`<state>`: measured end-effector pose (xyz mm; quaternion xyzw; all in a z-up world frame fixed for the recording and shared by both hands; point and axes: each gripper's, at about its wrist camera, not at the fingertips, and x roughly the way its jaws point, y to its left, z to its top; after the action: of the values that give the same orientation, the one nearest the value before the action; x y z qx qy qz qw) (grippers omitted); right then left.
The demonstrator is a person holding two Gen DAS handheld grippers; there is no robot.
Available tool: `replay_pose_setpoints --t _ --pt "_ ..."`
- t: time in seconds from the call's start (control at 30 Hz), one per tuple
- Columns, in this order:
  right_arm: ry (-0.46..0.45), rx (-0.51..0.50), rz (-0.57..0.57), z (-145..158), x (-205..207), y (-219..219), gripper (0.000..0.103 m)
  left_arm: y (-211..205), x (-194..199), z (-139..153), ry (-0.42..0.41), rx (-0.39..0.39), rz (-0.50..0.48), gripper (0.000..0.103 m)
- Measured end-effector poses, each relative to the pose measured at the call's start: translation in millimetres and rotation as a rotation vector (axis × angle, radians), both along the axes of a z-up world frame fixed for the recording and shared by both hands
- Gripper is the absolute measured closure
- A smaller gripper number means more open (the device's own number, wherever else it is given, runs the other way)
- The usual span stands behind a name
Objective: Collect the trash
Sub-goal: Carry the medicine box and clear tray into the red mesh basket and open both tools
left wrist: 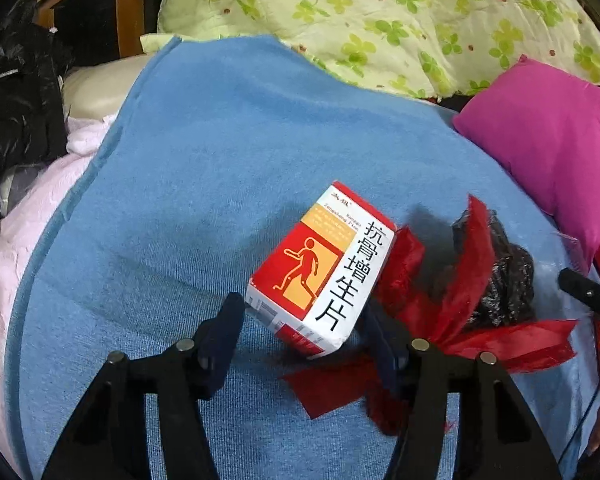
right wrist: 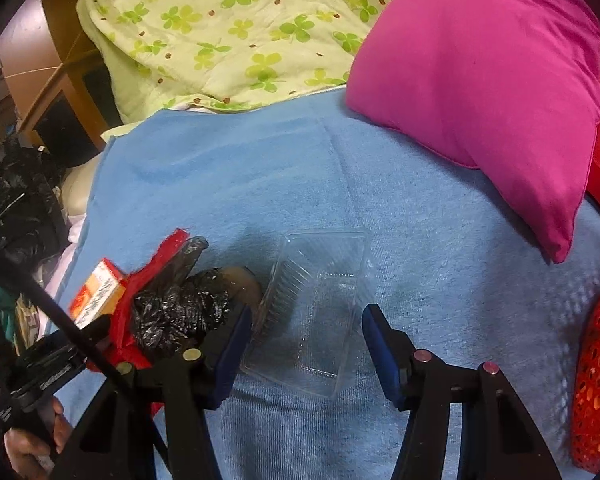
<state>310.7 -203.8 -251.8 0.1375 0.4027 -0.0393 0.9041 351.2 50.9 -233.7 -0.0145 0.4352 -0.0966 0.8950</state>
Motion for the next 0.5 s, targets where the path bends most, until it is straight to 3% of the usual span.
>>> replay_pose_setpoints --t 0.17,0.33,0.5 --pt "-0.048 0.003 0.016 12.1 -10.8 -3.3 0.042 1.9 -3.0 9.1 -0.042 -0.011 0.030 0.043" --pt "-0.132 -0.033 0.041 31.5 -31.2 -1.6 0.042 3.4 -18.5 45.7 -0.152 -0.045 0.063 0.043" --pt "-0.218 -0.036 0.066 55.8 -58.1 -7.3 0.042 -5.2 -46.8 89.6 -0.292 -0.088 0.037 0.043"
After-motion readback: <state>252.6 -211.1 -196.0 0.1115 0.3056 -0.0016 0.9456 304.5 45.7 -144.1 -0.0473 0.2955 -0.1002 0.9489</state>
